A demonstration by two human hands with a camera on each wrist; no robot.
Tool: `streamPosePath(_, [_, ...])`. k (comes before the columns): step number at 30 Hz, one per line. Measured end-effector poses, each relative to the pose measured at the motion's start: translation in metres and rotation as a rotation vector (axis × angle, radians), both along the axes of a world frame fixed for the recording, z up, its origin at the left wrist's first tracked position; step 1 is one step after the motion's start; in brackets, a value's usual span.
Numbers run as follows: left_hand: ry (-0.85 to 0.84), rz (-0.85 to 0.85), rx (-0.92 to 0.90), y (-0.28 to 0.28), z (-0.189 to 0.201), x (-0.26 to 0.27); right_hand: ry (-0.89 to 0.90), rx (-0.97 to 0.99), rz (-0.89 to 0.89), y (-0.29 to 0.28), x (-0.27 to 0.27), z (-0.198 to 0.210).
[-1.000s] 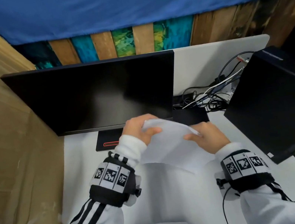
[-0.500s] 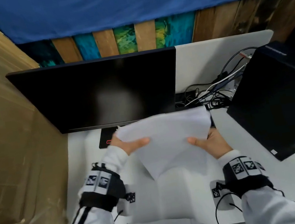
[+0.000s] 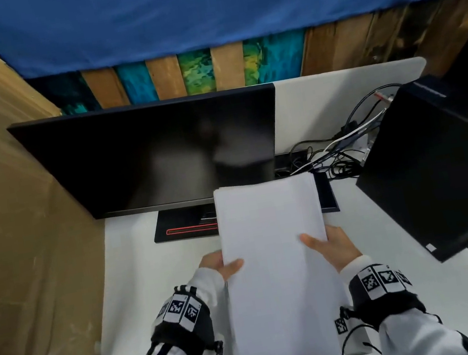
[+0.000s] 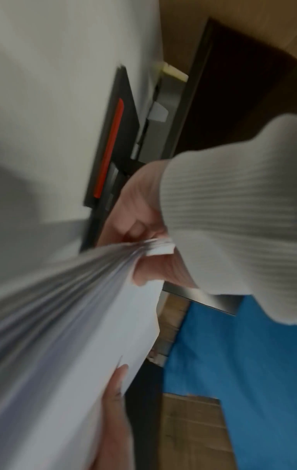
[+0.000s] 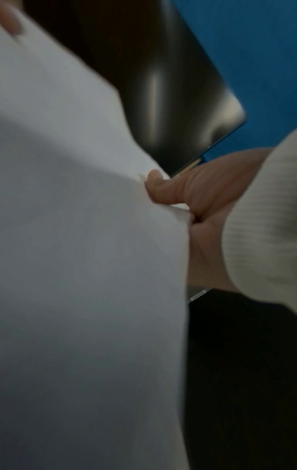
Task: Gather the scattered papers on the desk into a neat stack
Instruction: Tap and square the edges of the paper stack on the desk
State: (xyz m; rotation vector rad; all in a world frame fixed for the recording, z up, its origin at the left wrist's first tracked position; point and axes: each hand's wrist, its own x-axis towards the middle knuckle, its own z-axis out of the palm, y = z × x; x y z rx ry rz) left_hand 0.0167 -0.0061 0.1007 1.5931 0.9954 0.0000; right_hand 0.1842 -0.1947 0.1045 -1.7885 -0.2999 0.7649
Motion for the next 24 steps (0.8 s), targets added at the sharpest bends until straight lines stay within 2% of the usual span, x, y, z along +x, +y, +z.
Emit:
streamPosePath(4, [0.271,-0.065,0.118,0.000,-0.035,-0.004,0.140,-0.134,0.027,-0.002,-0.003,-0.027])
streamPosePath(9, [0.364,0.041,0.137,0.001,-0.041,0.008,0.263,-0.453,0.201,-0.006,-0.006,-0.049])
streamPosePath(12, [0.456,0.018,0.106,0.003,-0.046,0.014,0.119,-0.595,0.200,-0.009,-0.004,-0.062])
streamPosePath(16, [0.496,-0.055,0.069,0.000,-0.059,0.016,0.032,-0.692,0.209,-0.012,-0.007,-0.080])
streamPosePath(22, [0.486,0.092,0.068,0.008,-0.075,0.017,-0.011,-0.750,0.185,-0.015,-0.007,-0.081])
streamPosePath(24, [0.447,0.163,-0.016,0.009,-0.079,0.015,-0.011,-0.738,0.169,-0.015,-0.011,-0.078])
